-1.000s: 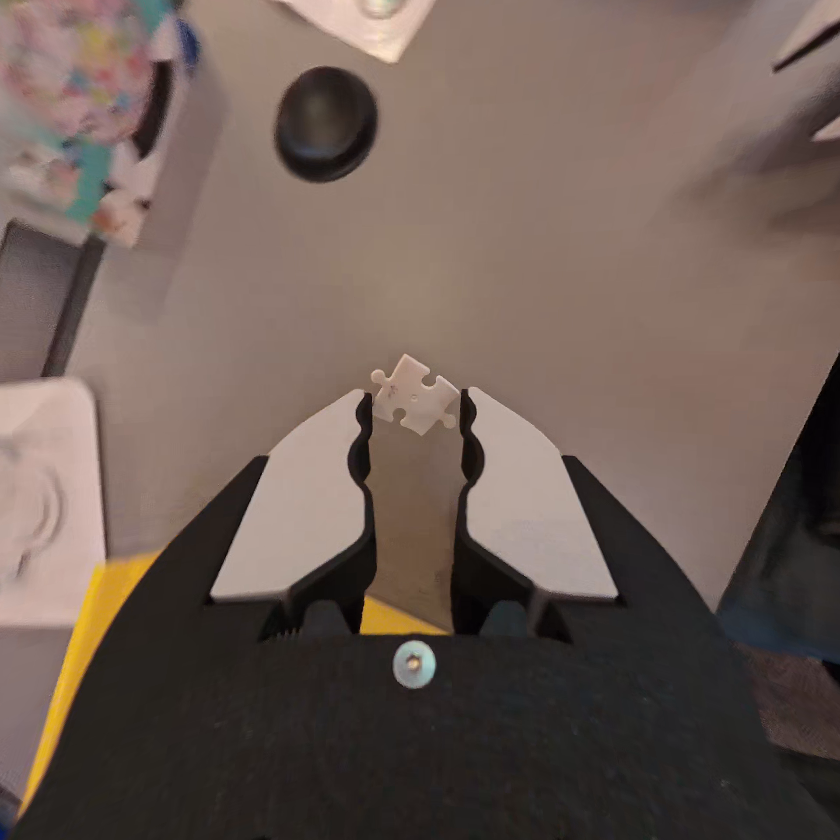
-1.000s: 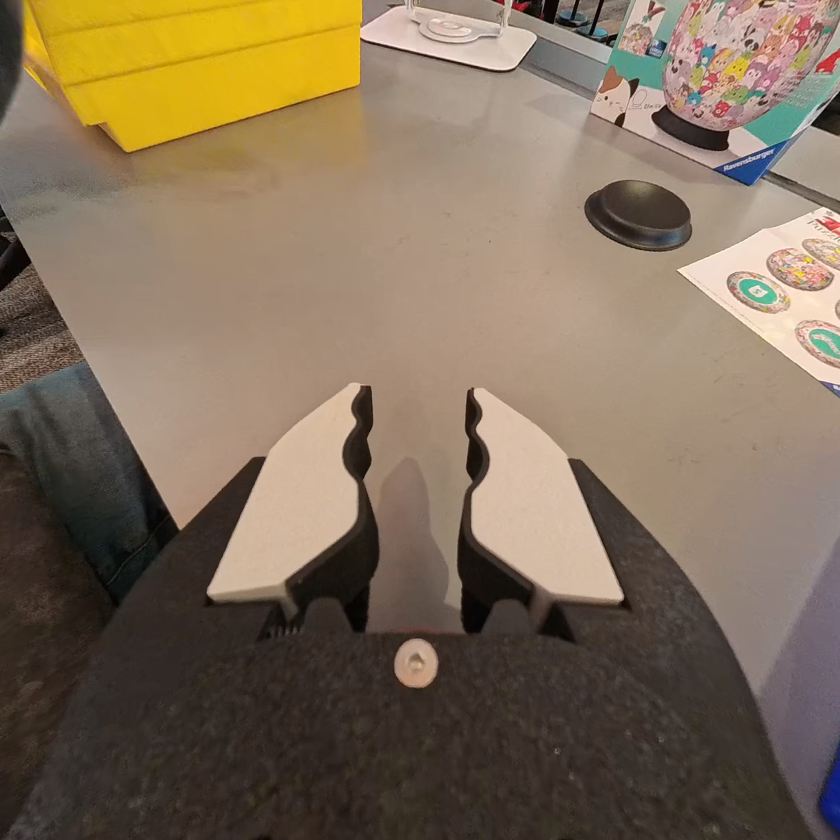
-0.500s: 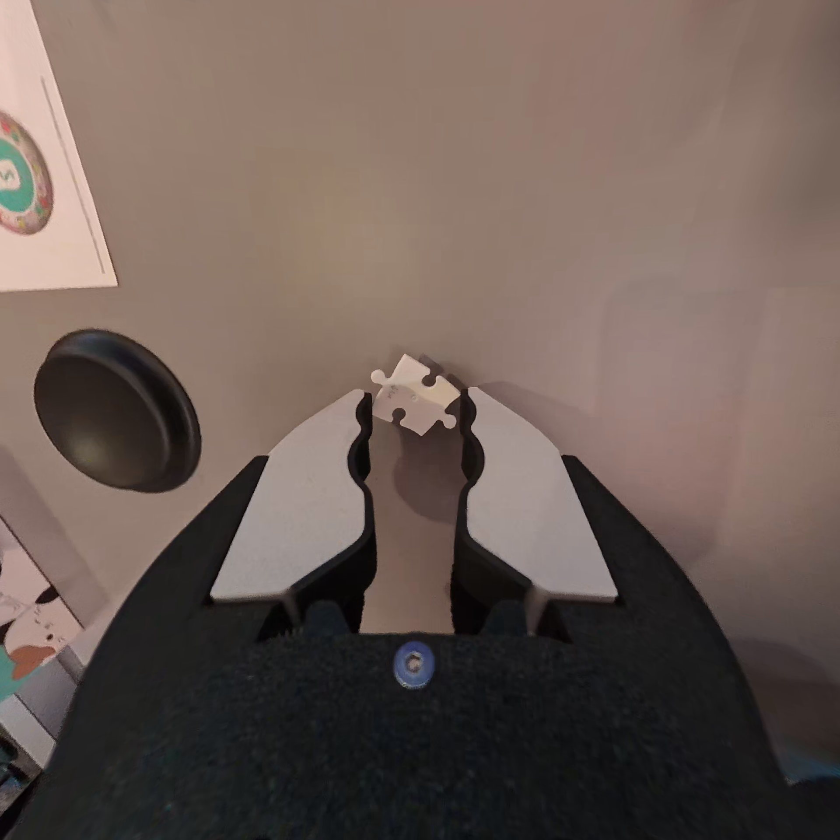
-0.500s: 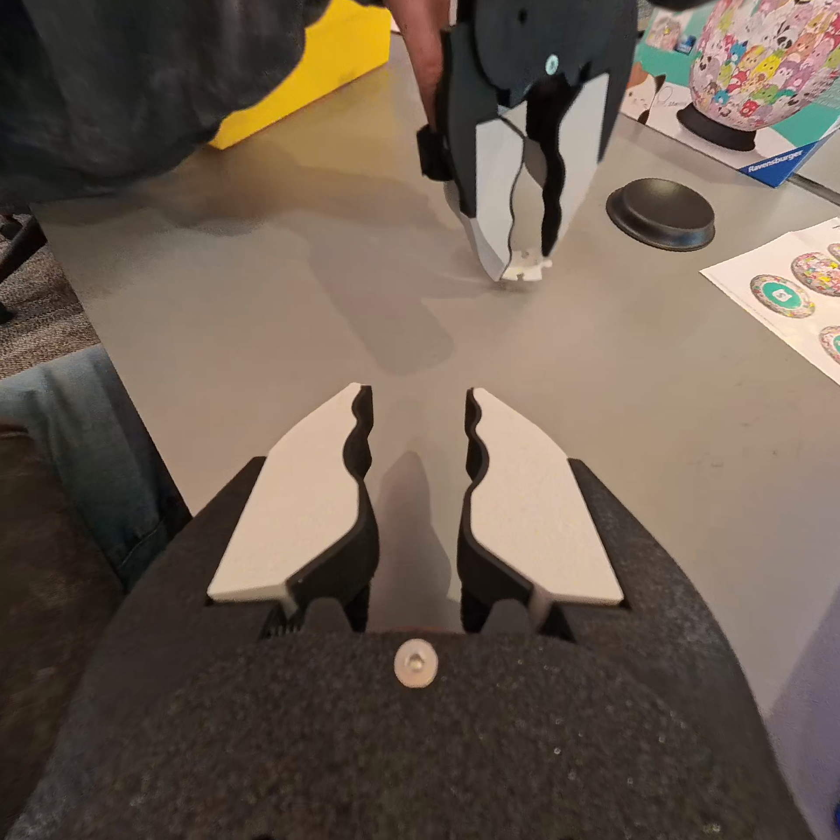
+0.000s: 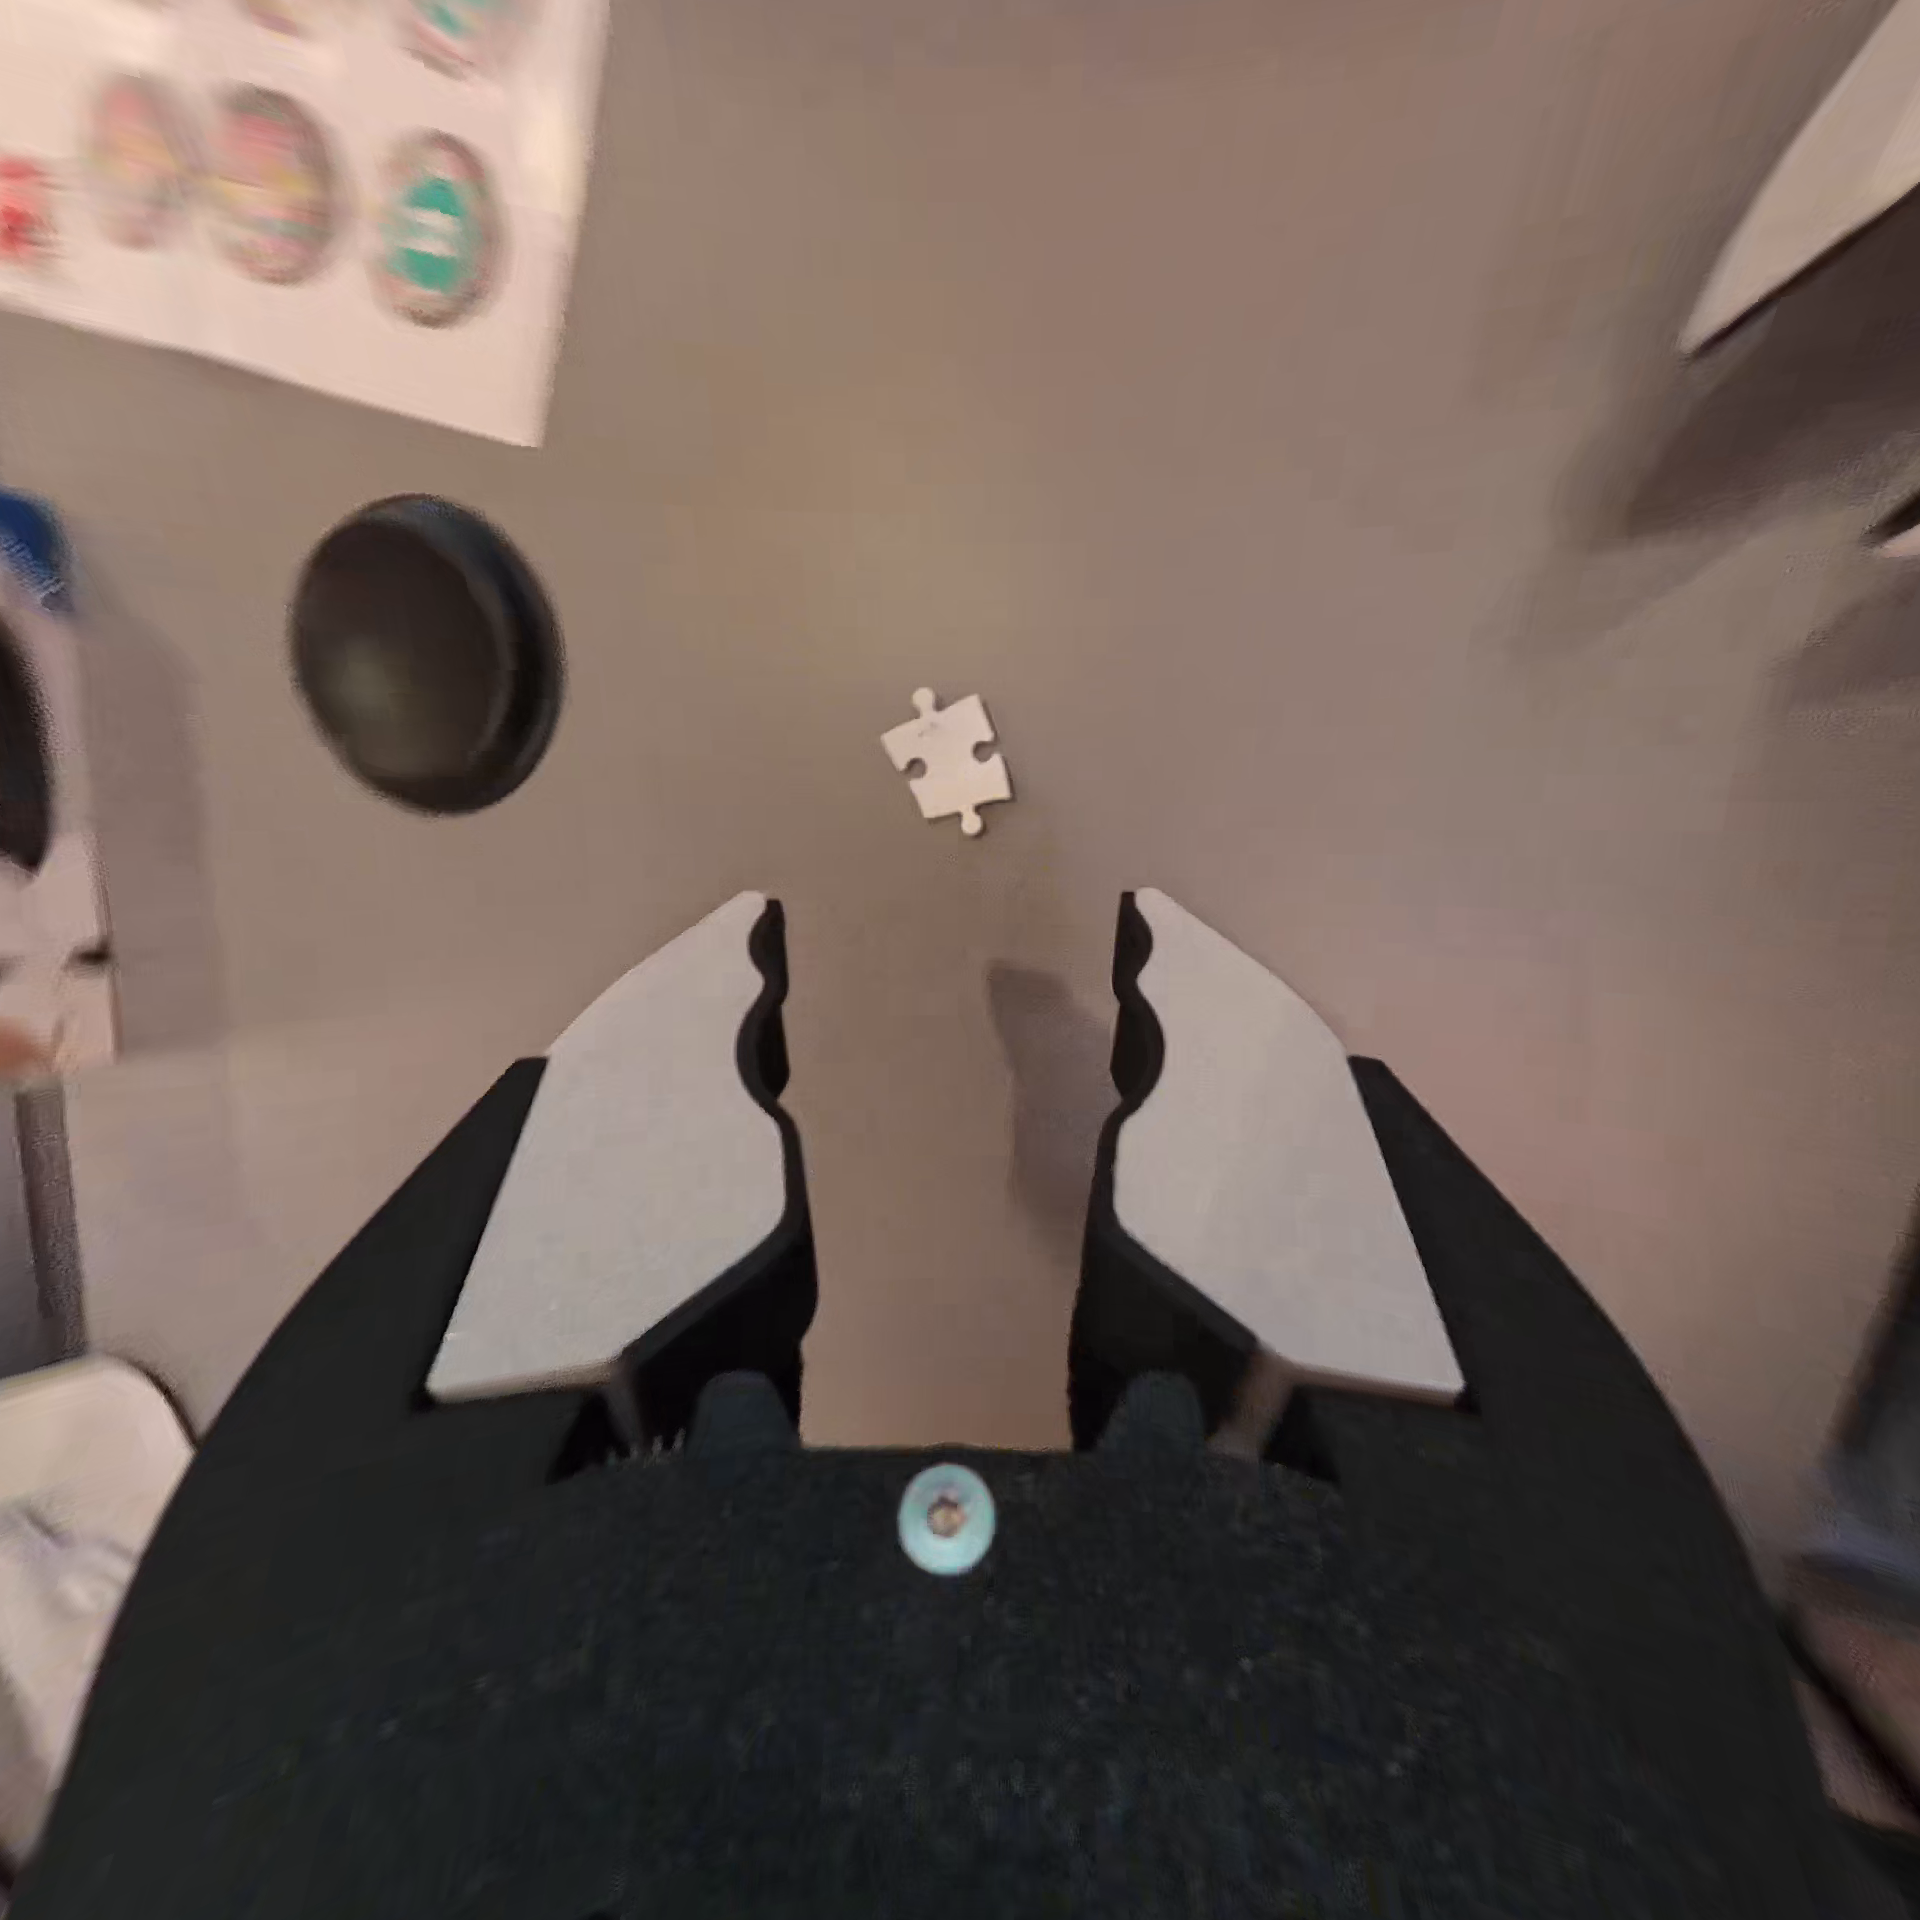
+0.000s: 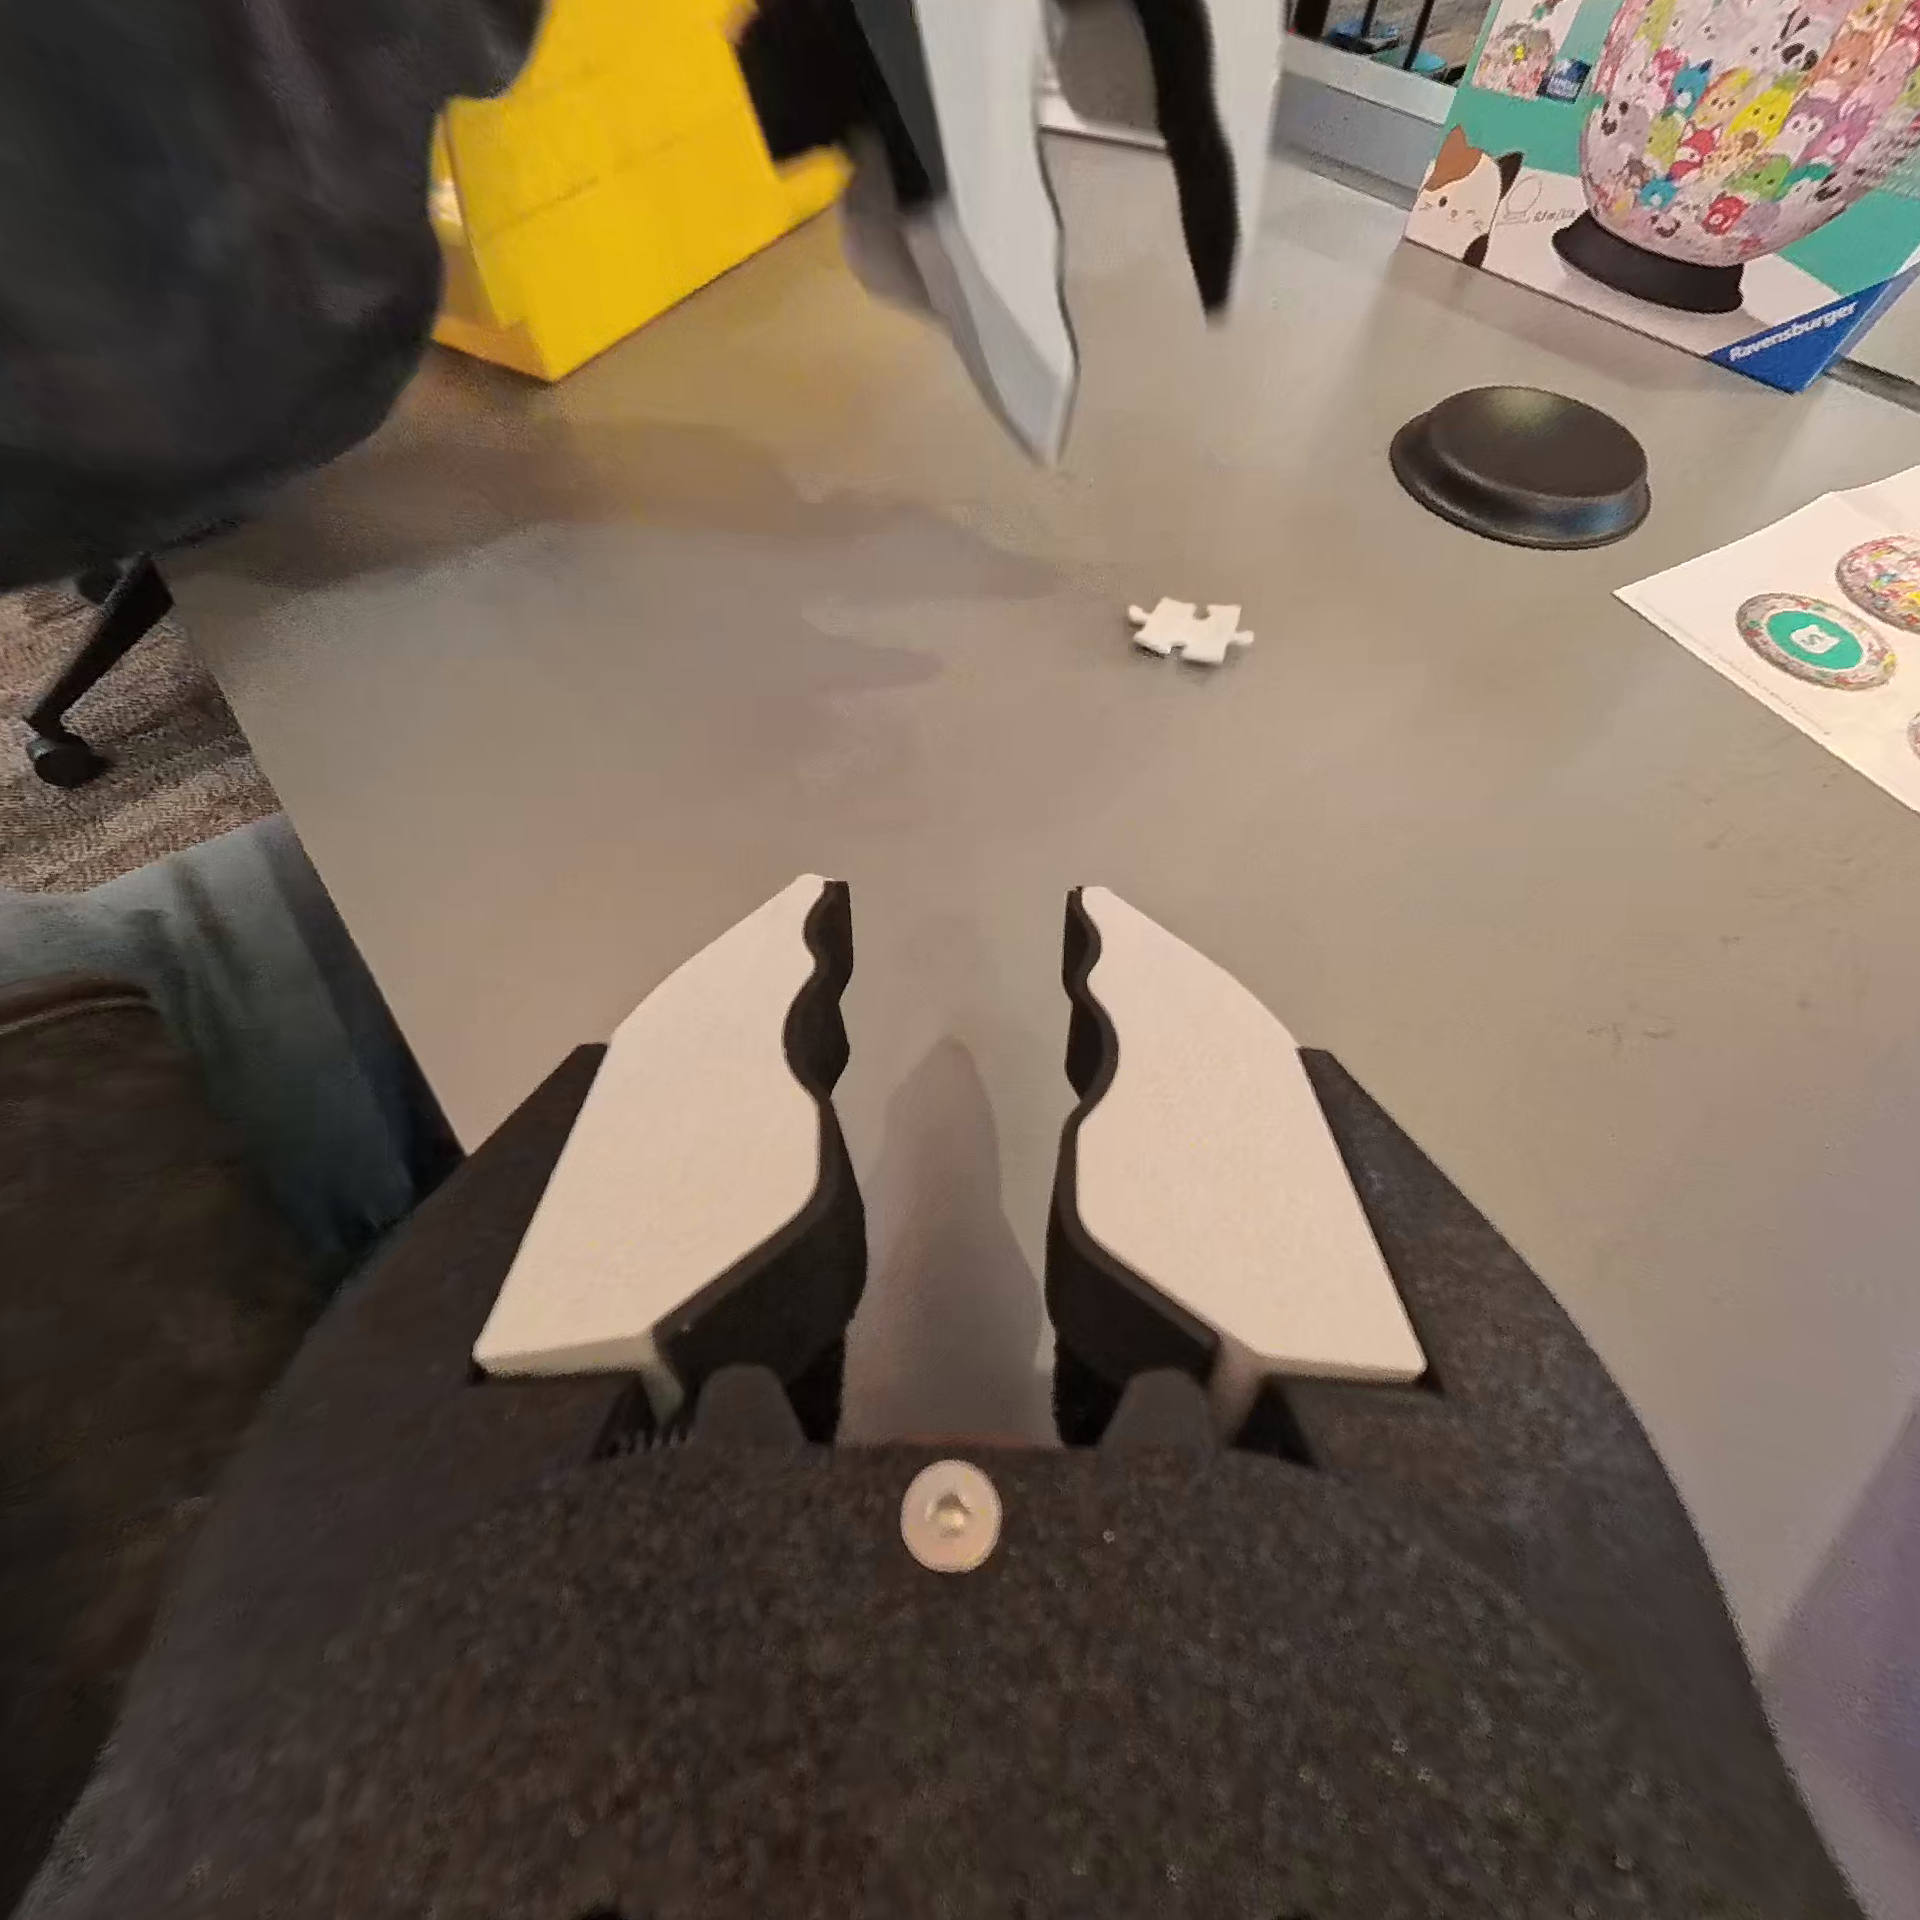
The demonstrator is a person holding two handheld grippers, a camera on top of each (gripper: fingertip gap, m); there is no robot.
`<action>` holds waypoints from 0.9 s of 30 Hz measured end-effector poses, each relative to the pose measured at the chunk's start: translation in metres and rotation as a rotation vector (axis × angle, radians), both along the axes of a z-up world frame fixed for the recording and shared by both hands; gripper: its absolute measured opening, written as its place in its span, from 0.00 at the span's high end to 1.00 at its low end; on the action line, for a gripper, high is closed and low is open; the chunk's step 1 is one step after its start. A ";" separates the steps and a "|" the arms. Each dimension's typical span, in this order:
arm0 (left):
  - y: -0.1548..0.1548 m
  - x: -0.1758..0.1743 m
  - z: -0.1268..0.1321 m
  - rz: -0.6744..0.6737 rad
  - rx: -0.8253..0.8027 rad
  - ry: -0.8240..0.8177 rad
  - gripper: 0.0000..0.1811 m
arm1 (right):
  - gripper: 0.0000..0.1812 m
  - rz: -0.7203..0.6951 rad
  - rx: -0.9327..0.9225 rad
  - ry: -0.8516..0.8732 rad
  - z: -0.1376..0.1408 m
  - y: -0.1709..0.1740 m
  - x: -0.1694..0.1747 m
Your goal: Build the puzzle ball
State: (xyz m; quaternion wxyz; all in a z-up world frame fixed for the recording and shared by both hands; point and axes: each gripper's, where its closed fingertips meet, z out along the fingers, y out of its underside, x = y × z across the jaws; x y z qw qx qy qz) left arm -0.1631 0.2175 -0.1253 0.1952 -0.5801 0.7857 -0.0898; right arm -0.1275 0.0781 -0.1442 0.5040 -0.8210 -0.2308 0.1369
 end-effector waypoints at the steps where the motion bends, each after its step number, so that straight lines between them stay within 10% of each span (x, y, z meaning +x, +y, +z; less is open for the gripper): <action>1: -0.002 -0.011 0.023 0.085 -0.019 -0.094 0.66 | 0.78 0.000 0.002 0.000 0.000 -0.001 0.000; 6: 0.008 -0.145 0.105 0.619 -0.047 -0.521 0.66 | 0.78 0.010 0.002 -0.029 -0.002 -0.004 -0.002; 13: 0.016 -0.382 0.077 1.285 0.204 -0.585 0.66 | 0.78 0.036 -0.001 -0.046 -0.004 -0.001 -0.013; 21: 0.016 -0.431 0.005 1.485 0.100 -0.525 0.78 | 0.78 0.055 -0.006 -0.065 -0.006 0.002 -0.023; 27: 0.027 -0.451 -0.002 1.493 0.095 -0.517 0.97 | 0.79 0.052 -0.007 -0.071 -0.007 0.001 -0.023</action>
